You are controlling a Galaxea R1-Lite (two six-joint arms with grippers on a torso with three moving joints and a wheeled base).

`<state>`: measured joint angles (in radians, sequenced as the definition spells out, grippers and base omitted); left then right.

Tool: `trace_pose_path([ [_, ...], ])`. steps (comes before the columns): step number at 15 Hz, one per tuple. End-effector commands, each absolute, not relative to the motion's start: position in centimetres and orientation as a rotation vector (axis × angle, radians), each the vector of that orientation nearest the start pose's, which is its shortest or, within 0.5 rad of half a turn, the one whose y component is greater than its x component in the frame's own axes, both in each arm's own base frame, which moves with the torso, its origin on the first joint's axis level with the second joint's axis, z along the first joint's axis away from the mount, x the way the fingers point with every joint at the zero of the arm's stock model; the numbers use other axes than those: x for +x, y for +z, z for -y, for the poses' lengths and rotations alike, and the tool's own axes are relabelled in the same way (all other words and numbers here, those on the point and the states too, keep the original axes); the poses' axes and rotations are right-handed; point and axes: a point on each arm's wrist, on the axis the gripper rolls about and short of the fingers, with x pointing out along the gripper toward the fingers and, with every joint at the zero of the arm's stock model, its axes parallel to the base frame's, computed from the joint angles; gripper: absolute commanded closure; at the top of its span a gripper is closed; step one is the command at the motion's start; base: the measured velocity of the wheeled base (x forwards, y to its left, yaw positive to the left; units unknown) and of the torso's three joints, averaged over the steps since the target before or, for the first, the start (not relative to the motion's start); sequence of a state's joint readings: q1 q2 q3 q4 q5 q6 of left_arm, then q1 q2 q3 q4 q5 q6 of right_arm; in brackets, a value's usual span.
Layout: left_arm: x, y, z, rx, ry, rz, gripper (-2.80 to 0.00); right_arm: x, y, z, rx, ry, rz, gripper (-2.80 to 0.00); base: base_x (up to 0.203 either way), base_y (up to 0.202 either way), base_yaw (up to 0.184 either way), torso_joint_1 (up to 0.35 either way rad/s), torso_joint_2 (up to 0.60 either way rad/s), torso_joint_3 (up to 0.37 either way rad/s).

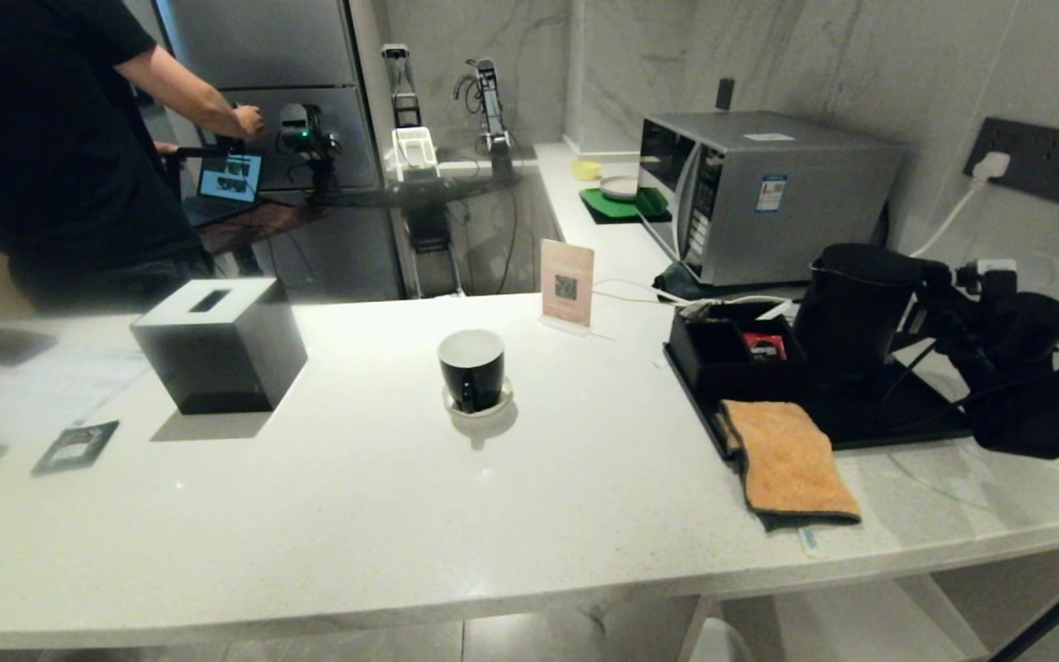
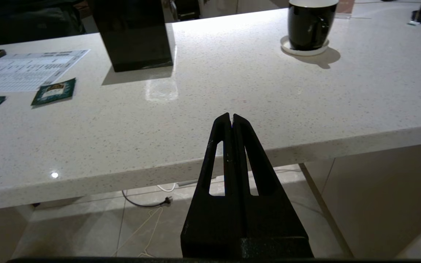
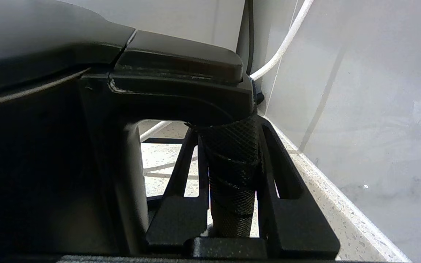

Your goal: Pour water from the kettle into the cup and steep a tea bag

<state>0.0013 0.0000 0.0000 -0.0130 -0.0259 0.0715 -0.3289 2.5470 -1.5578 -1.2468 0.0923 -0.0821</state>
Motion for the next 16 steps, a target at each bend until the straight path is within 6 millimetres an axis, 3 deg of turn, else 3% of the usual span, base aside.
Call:
trace_pose_path([
  [1, -2.3, 7.7, 0.1, 0.072, -0.024, 0.014, 0.00, 47.7, 10.1, 16.0, -0.143, -0.245, 0.274, 0.00, 0.000, 0.000, 0.000, 0.000, 0.00, 0.000],
  [6, -2.3, 7.7, 0.1, 0.072, -0.024, 0.013, 0.00, 46.8, 11.6, 15.8, -0.146, -0.247, 0.285, 0.00, 0.000, 0.000, 0.000, 0.000, 0.00, 0.000],
  [16, -2.3, 7.7, 0.1, 0.072, -0.024, 0.013, 0.00, 41.9, 13.3, 14.1, -0.088, -0.238, 0.249, 0.00, 0.000, 0.000, 0.000, 0.000, 0.00, 0.000],
])
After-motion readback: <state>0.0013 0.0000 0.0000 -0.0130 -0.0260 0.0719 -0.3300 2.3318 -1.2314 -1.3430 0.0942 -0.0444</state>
